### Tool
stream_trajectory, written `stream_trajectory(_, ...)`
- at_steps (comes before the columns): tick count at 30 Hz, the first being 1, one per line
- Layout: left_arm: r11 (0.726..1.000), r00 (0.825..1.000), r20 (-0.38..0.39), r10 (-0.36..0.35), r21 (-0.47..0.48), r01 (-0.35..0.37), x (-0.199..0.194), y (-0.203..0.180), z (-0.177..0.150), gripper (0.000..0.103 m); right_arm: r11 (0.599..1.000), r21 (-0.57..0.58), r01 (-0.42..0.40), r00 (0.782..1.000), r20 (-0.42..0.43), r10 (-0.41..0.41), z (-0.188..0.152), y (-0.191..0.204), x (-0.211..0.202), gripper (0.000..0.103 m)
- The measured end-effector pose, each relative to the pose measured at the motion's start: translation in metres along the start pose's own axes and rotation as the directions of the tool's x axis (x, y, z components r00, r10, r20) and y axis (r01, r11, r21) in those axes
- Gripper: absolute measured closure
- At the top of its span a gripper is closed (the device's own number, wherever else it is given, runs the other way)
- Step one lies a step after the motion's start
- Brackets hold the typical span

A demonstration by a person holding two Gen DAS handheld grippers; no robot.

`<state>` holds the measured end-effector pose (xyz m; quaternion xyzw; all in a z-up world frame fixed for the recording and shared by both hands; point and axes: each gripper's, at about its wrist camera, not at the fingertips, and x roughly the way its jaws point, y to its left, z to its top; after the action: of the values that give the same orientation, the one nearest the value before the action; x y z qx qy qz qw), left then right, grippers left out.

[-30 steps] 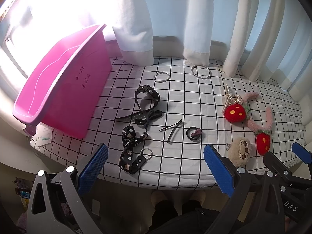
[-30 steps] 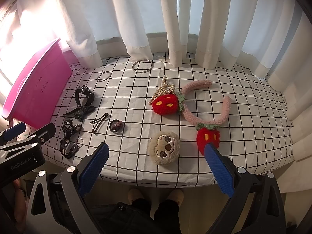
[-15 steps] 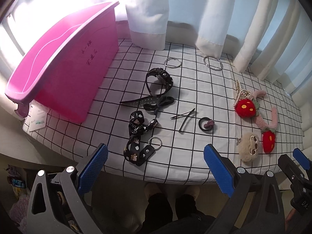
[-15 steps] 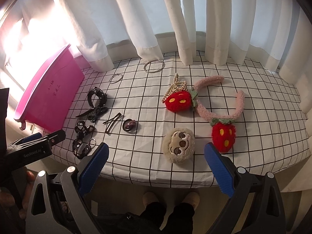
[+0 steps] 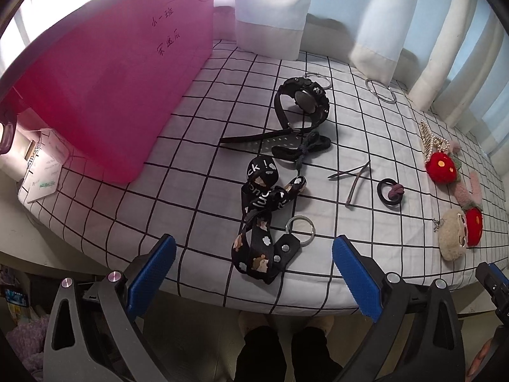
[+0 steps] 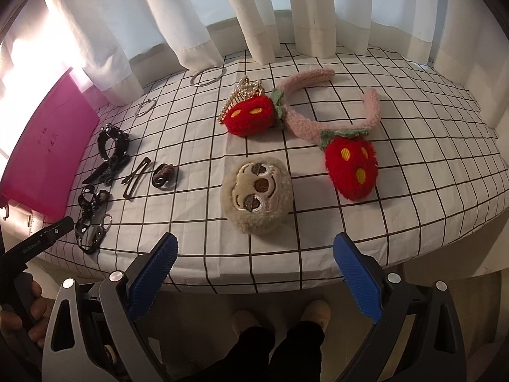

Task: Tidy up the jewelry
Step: 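Grasp the black lanyard with the left tool while the right tool grasps the plush sloth clip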

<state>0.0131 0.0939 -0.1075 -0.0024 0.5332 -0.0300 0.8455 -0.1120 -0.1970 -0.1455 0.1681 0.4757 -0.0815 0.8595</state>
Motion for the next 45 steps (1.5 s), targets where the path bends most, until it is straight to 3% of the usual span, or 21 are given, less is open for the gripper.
stream_trajectory(8,0.999,1.000,0.012,0.005,0.047,-0.006,0.036,-0.005,0.008,0.006,0.997,0.057,0.046,0.999,0.020,-0.047,0.000,-0.008,0.030,0.009)
stream_trajectory(18,0.999,1.000,-0.008,-0.026,0.026,0.026,0.069,-0.009,0.003,0.006,0.996,-0.006,0.089,0.996,-0.027,-0.089,0.018,0.004,0.071,0.009)
stream_trajectory(26,0.998,0.998,0.067,0.010,0.063,-0.014,0.075,-0.021,0.004,0.006,0.993,-0.025,0.116,0.993,-0.037,-0.116,0.020,0.003,0.085,0.009)
stream_trajectory(35,0.995,0.987,0.157,-0.014,0.095,-0.001,0.070,-0.021,-0.006,0.007,0.988,-0.090,0.128,0.991,-0.013,-0.130,0.016,0.015,0.087,0.013)
stream_trajectory(38,0.994,0.985,0.172,-0.027,0.106,0.009,0.066,-0.021,-0.011,0.016,0.985,-0.118,0.124,0.992,0.001,-0.124,0.016,0.020,0.086,0.023)
stream_trajectory(41,0.993,0.980,0.197,-0.039,0.119,0.016,0.060,-0.022,-0.018,0.030,0.984,-0.141,0.112,0.994,0.008,-0.112,0.016,0.025,0.083,0.038)
stream_trajectory(44,0.990,0.977,0.206,-0.057,0.140,0.028,0.056,-0.027,-0.021,0.057,0.983,-0.155,0.097,0.995,0.010,-0.096,0.017,0.026,0.082,0.045)
stream_trajectory(45,0.989,0.976,0.207,-0.062,0.146,0.032,0.055,-0.029,-0.021,0.073,0.983,-0.158,0.092,0.996,0.013,-0.091,0.018,0.027,0.083,0.047)
